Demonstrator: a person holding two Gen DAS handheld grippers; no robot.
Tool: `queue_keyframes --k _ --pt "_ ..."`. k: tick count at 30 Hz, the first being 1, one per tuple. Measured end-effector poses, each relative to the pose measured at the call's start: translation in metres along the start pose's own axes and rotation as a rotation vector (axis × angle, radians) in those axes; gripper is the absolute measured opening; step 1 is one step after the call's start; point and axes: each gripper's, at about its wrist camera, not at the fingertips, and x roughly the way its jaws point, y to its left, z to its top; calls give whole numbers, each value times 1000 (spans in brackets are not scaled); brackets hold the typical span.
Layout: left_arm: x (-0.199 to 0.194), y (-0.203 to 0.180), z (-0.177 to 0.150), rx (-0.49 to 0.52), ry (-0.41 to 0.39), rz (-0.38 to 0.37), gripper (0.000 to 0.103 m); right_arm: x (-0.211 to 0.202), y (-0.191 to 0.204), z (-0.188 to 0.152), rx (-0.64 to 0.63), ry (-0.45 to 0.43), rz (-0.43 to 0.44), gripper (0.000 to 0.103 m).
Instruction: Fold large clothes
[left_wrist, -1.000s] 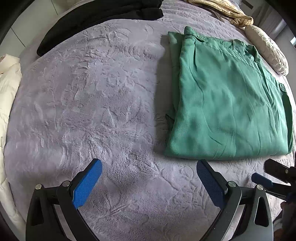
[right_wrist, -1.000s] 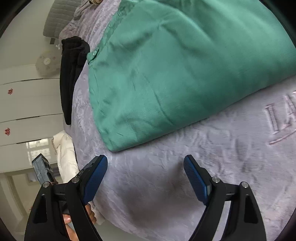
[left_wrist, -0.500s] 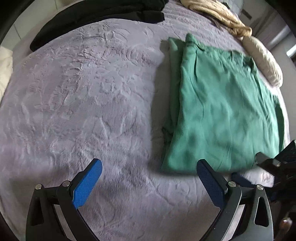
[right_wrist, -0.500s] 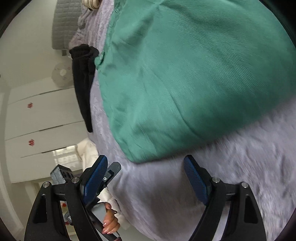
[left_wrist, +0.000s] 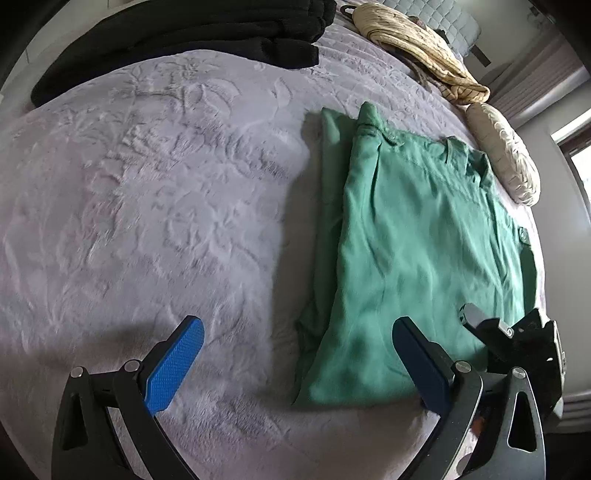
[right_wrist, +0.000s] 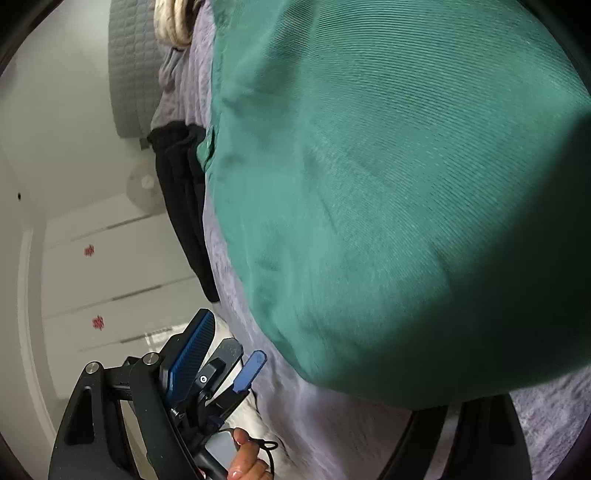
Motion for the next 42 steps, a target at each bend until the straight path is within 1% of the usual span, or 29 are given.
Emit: queue_keyframes --k 1,2,4,6,8,9,11,14,15,17,18,19,20,21,22,23,24,25,26,27,28,30,31,33,35,37,38,40,42 --pt "2 0 3 -4 1 -17 102 1 0 0 9 0 11 68" --pt "3 -1 7 -13 4 -51 102 1 -1 1 22 4 23 37" --pt "7 1 13 -40 11 -114 102 1 -2 2 38 26 50 12" --pt "11 3 19 -74 30 -193 102 -5 3 6 31 36 119 10" --pt "20 4 29 -111 66 -317 102 -13 14 8 -13 44 154 9" --pt "27 2 37 -132 90 -402 102 -15 20 9 -40 46 156 9" --pt "36 -6 49 -134 114 -478 102 -21 33 11 -104 55 153 9" --pt "56 -29 65 -91 157 -546 102 -25 44 12 -163 66 136 9" --pt "60 -34 67 -84 170 -549 102 -25 47 11 -178 70 129 9" --pt "78 -50 70 -58 211 -504 102 -23 48 10 -193 80 112 9" --pt "88 -59 69 -34 227 -446 92 -22 46 9 -193 87 105 9" --pt "94 -64 68 -11 230 -394 77 -18 46 9 -190 96 91 9" --pt "102 -68 67 17 247 -340 48 -17 42 7 -187 120 58 11" --pt "108 -69 65 16 266 -325 38 -17 40 6 -187 142 34 13" --pt "110 -68 65 -2 264 -327 35 -18 38 5 -193 169 4 14" --pt "110 -68 65 -12 248 -332 29 -20 38 5 -205 189 -29 14" --pt "108 -70 65 -4 230 -331 26 -26 38 6 -225 214 -65 14" --pt "105 -73 66 5 214 -321 24 -33 40 7 -244 227 -80 14" --pt "104 -77 66 21 199 -309 21 -46 44 9 -279 228 -99 14" --pt "100 -82 66 45 180 -293 20 -60 49 12 -319 212 -126 14" --pt "95 -90 65 77 152 -262 18 -73 54 15 -358 187 -154 14" --pt "88 -101 64 130 114 -223 17 -106 68 25 -478 59 -271 14" --pt "82 -109 63 157 89 -207 17 -116 73 34 -529 -2 -352 10" --pt "70 -124 65 189 51 -192 16 -123 70 51 -569 -65 -458 9" --pt "57 -136 68 202 24 -193 15 -116 57 69 -570 -59 -524 6" --pt "43 -157 70 222 -5 -212 15 -98 37 79 -550 0 -561 6" --pt "37 -165 70 236 -14 -213 15 -95 32 82 -549 8 -558 6" --pt "27 -197 70 294 -40 -198 15 -90 29 81 -567 7 -538 6" --pt "19 -226 69 350 -63 -181 15 -95 28 82 -561 9 -505 6"
